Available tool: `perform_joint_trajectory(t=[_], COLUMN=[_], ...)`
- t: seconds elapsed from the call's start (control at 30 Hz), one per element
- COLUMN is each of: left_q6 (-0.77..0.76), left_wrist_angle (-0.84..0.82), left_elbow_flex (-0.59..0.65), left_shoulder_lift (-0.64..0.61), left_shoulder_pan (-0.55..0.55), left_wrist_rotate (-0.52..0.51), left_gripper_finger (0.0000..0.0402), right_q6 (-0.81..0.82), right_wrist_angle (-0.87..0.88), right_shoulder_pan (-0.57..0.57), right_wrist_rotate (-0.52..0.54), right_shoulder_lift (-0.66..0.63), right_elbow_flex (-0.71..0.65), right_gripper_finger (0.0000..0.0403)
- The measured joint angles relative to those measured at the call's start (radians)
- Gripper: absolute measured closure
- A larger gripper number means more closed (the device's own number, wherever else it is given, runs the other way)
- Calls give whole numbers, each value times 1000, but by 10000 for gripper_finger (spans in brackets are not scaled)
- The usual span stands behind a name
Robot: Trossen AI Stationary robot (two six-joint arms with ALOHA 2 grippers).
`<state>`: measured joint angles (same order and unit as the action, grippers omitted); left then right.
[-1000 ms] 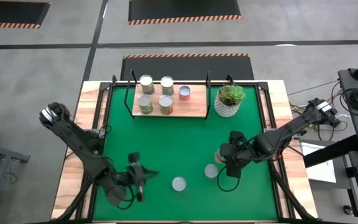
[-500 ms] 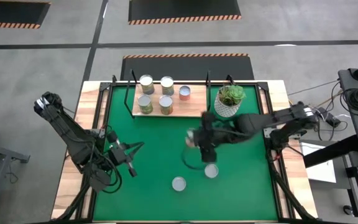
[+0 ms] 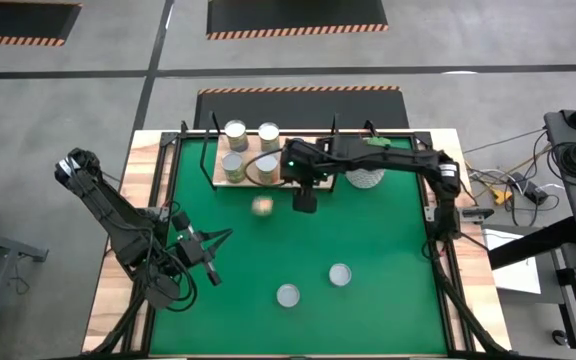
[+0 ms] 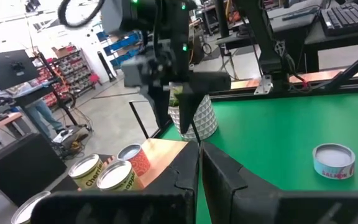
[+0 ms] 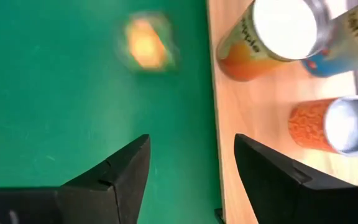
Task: Pick and place cans onto a shelf
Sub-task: Put the canned peach on the shelf
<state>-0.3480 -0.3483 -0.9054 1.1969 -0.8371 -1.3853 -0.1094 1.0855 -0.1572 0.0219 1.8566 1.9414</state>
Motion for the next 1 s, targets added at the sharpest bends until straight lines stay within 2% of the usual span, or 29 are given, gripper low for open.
perform_joint_trajectory(t=[0.23,0.33,0.43,0.5,0.57,0.67,0.73,0.8,0.9,1.0], left_q6=[25,11,-74,-189,-378,-780,-1063,-1285,-1464,-1558], left_wrist_angle=[-1,-6,-50,-140,-288,-562,-736,-847,-921,-928], left_elbow_flex=[0,0,0,0,0,0,11,31,69,95], left_shoulder_lift=[0,0,-1,-4,-5,-1,15,40,78,120], left_shoulder_pan=[0,0,9,28,56,114,153,178,199,203], left_wrist_rotate=[24,88,194,263,319,433,545,669,839,954], left_gripper_finger=[402,402,402,402,402,402,402,402,402,402], right_q6=[-38,-44,-33,-32,-32,-48,-69,-95,-143,-175], right_wrist_angle=[-76,-77,-94,-132,-184,-258,-319,-390,-513,-639], right_shoulder_pan=[9,37,81,117,157,217,249,270,291,294], right_wrist_rotate=[-3,-4,-5,-4,-4,0,1,4,4,4], right_shoulder_lift=[8,-4,-22,-37,-47,-65,-76,-91,-118,-153], right_elbow_flex=[-80,-116,-158,-198,-232,-279,-310,-351,-414,-475], right_gripper_finger=[198,198,198,198,198,198,197,197,197,197])
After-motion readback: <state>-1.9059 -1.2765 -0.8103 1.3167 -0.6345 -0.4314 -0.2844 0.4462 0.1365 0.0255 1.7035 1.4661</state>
